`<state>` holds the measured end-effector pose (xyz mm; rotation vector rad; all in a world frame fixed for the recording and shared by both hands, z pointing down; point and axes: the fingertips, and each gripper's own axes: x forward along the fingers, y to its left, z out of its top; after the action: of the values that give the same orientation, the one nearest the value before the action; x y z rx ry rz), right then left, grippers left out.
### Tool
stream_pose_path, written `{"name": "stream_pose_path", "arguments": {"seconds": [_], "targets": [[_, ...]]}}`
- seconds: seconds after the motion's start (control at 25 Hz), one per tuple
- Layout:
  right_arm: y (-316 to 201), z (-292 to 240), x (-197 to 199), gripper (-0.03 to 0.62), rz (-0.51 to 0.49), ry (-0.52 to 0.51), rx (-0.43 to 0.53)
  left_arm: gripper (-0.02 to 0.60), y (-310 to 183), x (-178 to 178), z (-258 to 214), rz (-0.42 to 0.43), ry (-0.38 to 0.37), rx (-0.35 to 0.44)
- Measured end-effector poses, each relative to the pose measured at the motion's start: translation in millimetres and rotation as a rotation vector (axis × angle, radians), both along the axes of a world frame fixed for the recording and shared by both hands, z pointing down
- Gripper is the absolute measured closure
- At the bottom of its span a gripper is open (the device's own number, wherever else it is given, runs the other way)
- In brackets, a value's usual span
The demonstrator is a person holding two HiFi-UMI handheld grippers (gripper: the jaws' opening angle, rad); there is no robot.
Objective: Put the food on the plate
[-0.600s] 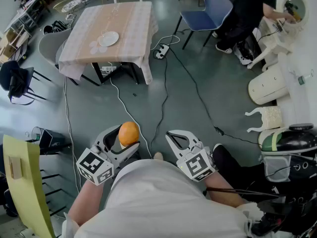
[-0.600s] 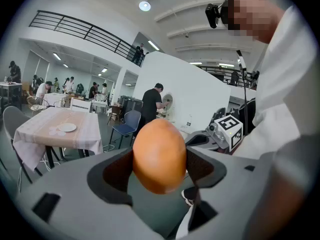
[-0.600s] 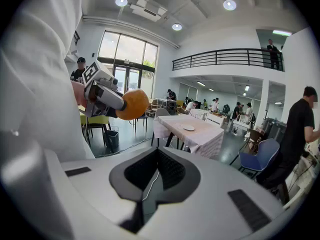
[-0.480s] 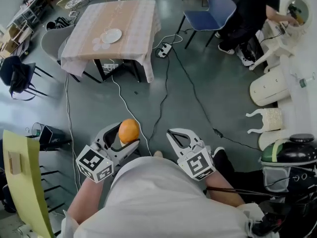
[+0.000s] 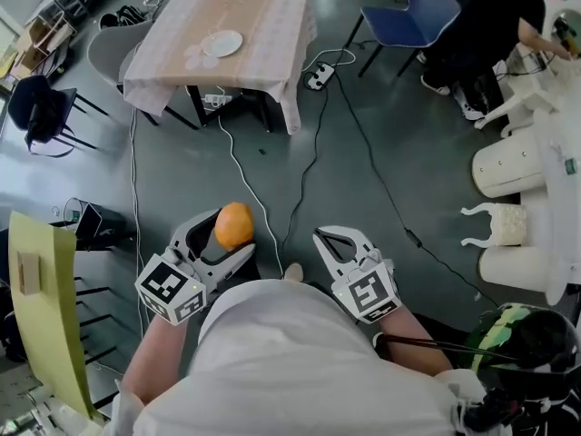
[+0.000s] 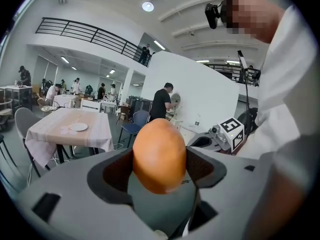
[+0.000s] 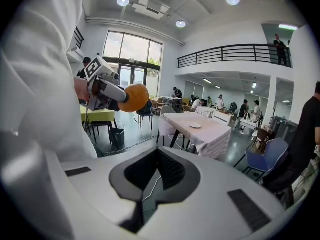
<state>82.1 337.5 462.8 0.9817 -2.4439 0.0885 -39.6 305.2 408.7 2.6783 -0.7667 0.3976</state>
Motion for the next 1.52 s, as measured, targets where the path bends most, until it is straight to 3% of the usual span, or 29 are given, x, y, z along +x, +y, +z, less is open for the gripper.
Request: {"name": "stream_pose_path", "arguments": {"seconds": [0.36, 0.56, 0.72, 0.88, 1.2, 1.52], "targets": [[-91, -4, -38, 0.579, 0.022, -0.019, -0.028, 0.238, -103, -23, 4, 0.05, 0.01, -0.005], [-162, -14, -73, 0.547, 0.043, 0.025, -0.013, 0.238, -181, -58, -2, 0.069, -0.007, 0.018], [-219, -24, -101, 0.533, 0.098, -0.01, -0.004, 0.238, -237, -91, -2, 0.075, -0.036, 0.048], [-254, -30, -127, 0.53, 0.085, 0.002, 0.002, 0.238, -292, -110, 7, 0.063, -0.07, 0.049], [-355, -14, -120, 0.53, -0.001, 0.016, -0.034, 0.238, -422, -109, 41, -0.018, -0.176, 0.047], [-483, -27, -80, 0.53, -0.113, 0.005, -0.008, 0.238, -556, -84, 94, -0.104, -0.358, -0.016]]}}
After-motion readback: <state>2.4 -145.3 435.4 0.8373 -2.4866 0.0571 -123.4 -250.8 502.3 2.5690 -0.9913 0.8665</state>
